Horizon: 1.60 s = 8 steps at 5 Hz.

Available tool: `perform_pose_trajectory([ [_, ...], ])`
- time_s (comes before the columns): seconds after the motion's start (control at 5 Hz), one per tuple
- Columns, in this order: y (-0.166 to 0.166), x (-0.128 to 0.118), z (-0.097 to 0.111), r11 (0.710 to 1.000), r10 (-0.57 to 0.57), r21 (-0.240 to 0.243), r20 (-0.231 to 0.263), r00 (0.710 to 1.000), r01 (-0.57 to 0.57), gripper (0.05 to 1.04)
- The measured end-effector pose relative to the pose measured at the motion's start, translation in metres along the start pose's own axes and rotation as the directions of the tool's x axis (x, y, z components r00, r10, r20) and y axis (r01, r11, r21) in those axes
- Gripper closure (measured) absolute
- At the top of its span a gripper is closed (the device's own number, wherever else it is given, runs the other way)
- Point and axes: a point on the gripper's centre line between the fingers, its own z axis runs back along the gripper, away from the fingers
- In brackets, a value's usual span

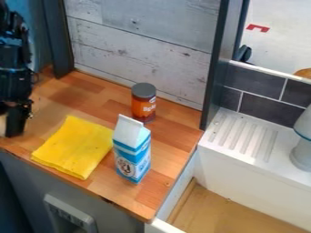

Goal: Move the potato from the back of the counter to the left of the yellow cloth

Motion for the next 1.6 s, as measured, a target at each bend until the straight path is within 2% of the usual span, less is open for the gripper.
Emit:
perform_pose_trajectory([
  [0.2,0.006,0.007,0.0,1.0,-0.013,0.019,0.054,0.998,0.012,0.426],
  [0.4,0.006,0.014,-0.002,0.999,-0.05,-0.014,0.097,0.994,0.051,0.348],
  [0.6,0.007,0.016,0.001,0.997,-0.07,-0.025,0.1,0.993,0.073,0.117],
  [0.8,0.006,0.011,0.008,0.994,-0.099,-0.035,0.079,0.992,0.102,0.088],
  [1.0,0.0,0.013,0.046,0.988,-0.149,0.049,0.13,0.98,0.144,0.087],
  [1.2,-0.033,0.027,0.071,0.966,-0.237,0.137,0.15,0.96,0.217,0.087],
  [1.4,-0.068,0.047,0.089,0.933,-0.333,0.204,0.176,0.926,0.297,0.087],
  [1.6,-0.107,0.06,0.099,0.889,-0.433,0.25,0.185,0.882,0.384,0.087],
])
